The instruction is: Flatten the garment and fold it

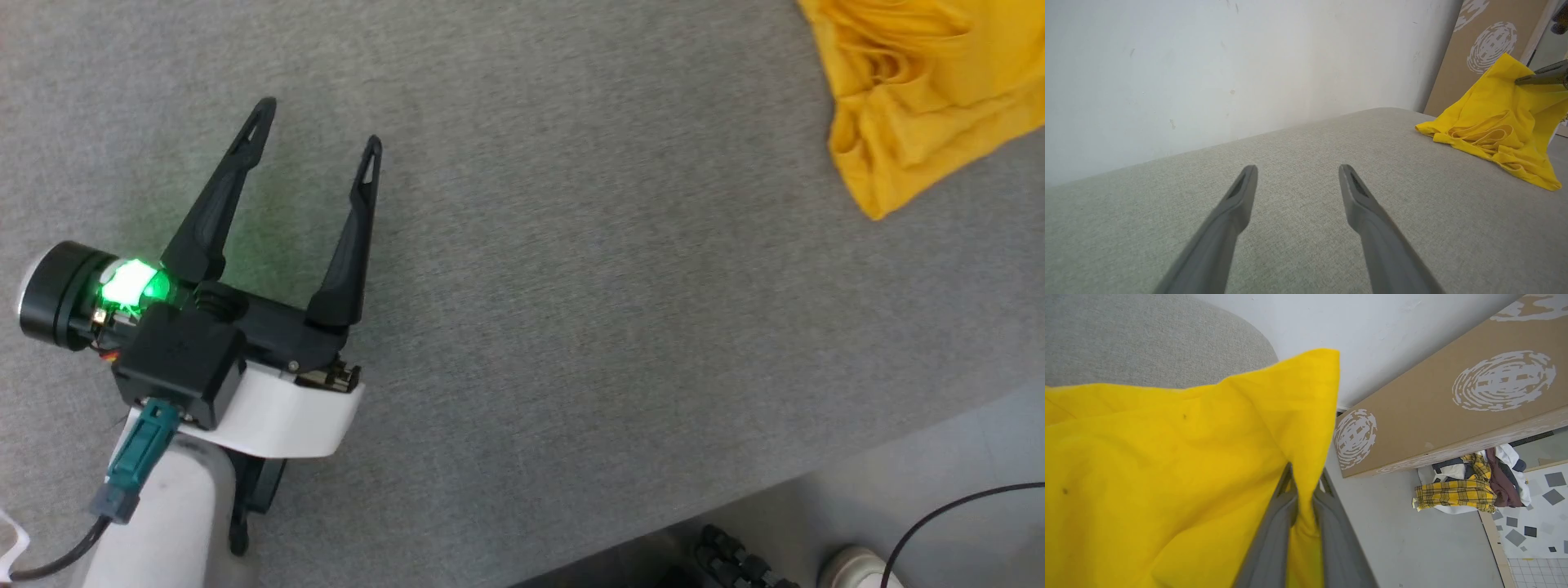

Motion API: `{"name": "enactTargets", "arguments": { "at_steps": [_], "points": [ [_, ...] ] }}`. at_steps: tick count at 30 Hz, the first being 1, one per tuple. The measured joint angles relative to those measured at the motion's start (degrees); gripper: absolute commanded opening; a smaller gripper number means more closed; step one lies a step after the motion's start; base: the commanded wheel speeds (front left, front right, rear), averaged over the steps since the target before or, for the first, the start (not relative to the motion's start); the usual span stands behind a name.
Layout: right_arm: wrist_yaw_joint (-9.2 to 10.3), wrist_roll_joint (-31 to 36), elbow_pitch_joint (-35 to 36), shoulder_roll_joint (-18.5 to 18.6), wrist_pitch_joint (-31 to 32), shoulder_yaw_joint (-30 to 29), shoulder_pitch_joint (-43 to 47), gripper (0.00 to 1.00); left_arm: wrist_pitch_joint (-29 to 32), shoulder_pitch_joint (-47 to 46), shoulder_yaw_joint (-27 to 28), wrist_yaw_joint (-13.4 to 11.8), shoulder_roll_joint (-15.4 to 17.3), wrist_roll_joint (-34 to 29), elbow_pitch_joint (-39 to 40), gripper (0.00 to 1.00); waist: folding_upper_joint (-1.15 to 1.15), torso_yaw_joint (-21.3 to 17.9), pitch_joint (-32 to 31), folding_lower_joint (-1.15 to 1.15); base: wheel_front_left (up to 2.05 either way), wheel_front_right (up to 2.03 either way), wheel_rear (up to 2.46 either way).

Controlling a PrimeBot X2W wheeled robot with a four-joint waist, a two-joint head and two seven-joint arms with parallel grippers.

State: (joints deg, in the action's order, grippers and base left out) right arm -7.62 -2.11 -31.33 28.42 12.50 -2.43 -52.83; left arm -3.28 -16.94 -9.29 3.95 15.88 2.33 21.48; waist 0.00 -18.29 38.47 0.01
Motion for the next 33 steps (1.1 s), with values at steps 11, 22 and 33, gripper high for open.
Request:
{"name": "enactTargets", "arguments": {
  "at_steps": [11, 22, 33],
  "points": [
    [0.00, 6.19, -4.74, -2.79, -1.81, -6.59, -1.37, 1.00, 0.25, -0.20, -0.27, -0.01, 0.53, 0.00, 0.31, 1.00, 0.00, 2.15, 1.90, 0.00, 0.00, 0.00, 0.00],
    [0.01, 7.72, -5.09, -4.43, -4.59, -9.02, -2.54, 1.00, -2.48, -0.80, -0.56, -1.25, -0.71, 0.93, -2.35, 1.00, 0.00, 3.06, -1.50, -0.01, 0.00, 0.00, 0.00],
    [0.01, 1.46, 4.78, -12.93, -14.55, -11.82, 6.67, 1.00, -7.72, 1.82, 0.00, -3.92, -3.38, 3.32, -9.57, 1.00, 0.00, 5.25, -9.63, -0.02, 0.00, 0.00, 0.00]
  ]
}}
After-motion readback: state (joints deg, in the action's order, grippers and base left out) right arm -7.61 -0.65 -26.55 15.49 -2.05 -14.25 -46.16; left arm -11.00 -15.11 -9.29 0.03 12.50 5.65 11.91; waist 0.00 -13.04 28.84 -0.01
